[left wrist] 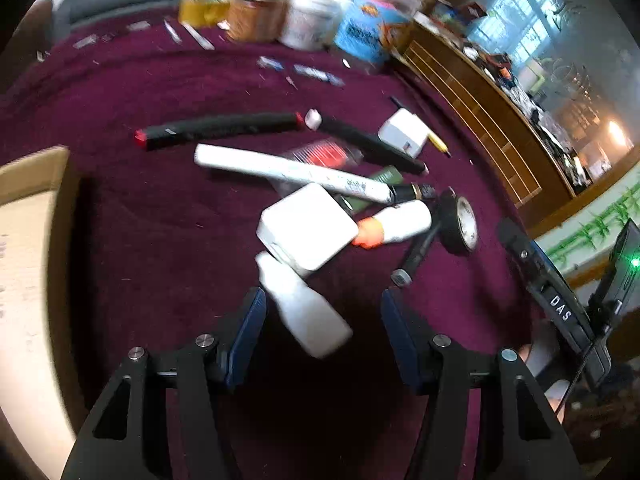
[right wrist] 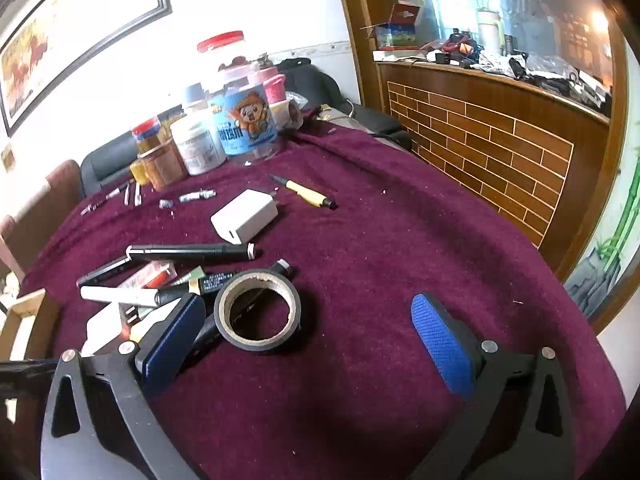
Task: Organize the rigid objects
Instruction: 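Grasp the small white glue bottle with the left tool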
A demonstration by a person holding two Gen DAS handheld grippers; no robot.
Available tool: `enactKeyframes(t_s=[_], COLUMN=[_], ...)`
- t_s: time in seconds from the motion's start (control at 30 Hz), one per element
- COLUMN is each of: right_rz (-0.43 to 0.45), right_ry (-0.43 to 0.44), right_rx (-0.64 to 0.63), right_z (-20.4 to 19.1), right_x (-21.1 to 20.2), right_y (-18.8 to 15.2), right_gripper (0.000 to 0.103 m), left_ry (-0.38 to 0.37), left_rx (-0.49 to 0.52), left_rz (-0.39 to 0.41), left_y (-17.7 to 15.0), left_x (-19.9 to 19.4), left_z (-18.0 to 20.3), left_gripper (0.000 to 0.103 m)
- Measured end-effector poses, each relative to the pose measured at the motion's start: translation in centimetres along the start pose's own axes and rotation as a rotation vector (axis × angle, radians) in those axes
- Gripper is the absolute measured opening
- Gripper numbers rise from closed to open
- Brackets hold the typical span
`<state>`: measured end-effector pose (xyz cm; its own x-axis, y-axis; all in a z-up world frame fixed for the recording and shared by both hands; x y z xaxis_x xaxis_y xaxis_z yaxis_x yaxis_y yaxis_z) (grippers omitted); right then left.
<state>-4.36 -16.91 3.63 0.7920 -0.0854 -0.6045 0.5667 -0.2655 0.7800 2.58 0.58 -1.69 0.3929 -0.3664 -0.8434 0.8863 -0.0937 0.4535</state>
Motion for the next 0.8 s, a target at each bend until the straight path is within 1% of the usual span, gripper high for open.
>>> enactKeyframes(t_s=[0.07,0.13,0.17,0.2,0.27,0.37,0.4,0.47,0.5,0.63,0.67,0.7,0.73,0.77,0.8], right_rz=[0.007,0.010,0.007,0.001,-0.008,-0.013,-0.018,-0.026,-0.028,-0.040,-0.047,-0.051,-0.057,-0.065,-0.070], right_ry=[-0.009,-0.024,-0.027,-0.029,-0.028,-0.027,-0.027,-0.028,-0.032,-0.044,-0.047,-0.050,-0.054,-0.060,-0.064], right_rx=[-0.026,-0.057,-0.065,-0.073,-0.073,-0.061,-0.057,-0.053,-0.051,-0.056,-0.060,-0.064,-0.067,-0.070,-0.069], right_z=[-0.1,-0.6,-0.6,-0.7,-0.7,-0.5,-0.4,-0.3,-0.2,-0.3,-0.3,-0.4,-0.4,-0.4,-0.4], right_x=[-0.7,-0.8,-1.0,-0.9,-0.7,-0.7,-0.6,-0.5,-0.5,-0.2,-0.1,0.0,0.1,0.2,0.3], right_y=[-0.6,-0.6,-0.9,-0.9,-1.0,-1.1,-1.1,-1.2,-1.2,-1.2,-1.3,-1.3,-1.4,-1.4,-1.5], right_gripper=[0.103,0.103,0.103,0.103,0.103,0.103,0.103,0.103,0.103,0.103,0.103,0.103,0.103,0.103,0.103], left_ry=[0.045,0.096,0.096,0.079,0.062,0.106,0.133,0.168,0.181,0.248,0.272,0.302,0.310,0.296,0.278], left_rx=[-0.016,-0.010,-0.011,-0.019,-0.033,-0.041,-0.035,-0.010,0.009,0.082,0.109,0.138,0.152,0.153,0.138], left_rz=[0.042,0.034,0.023,0.020,0.028,0.012,-0.003,-0.008,0.016,0.048,0.046,0.045,0.052,0.052,0.054], left_y=[0.3,0.1,-0.1,-0.5,-0.6,-0.4,-0.6,-1.1,-1.2,-1.8,-2.0,-2.3,-2.5,-2.7,-2.7], left_x=[-0.7,-0.5,-0.4,-0.4,-0.4,0.9,1.5,2.2,2.2,2.5,2.5,2.4,2.3,2.0,1.7], left_z=[-0.9,-1.4,-1.5,-1.3,-1.1,-0.5,-0.5,-0.5,-0.4,0.1,0.4,0.5,0.8,0.9,0.8], left_gripper=[0.054,0.054,0.054,0.054,0.055,0.057,0.057,0.057,0.057,0.057,0.056,0.043,0.031,0.025,0.025])
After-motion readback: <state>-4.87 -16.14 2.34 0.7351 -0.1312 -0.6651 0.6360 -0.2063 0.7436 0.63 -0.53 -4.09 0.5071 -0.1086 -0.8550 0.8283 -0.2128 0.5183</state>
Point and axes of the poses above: each gripper's, at about its wrist camera, not at the fingertips, and x roughly the way its jaws point, z to its right, y to its top, the point moved 7 cm from there along x, roughly the way its jaws point, and after that the axes turned 3 degrees about y, right-handed, at the moved point
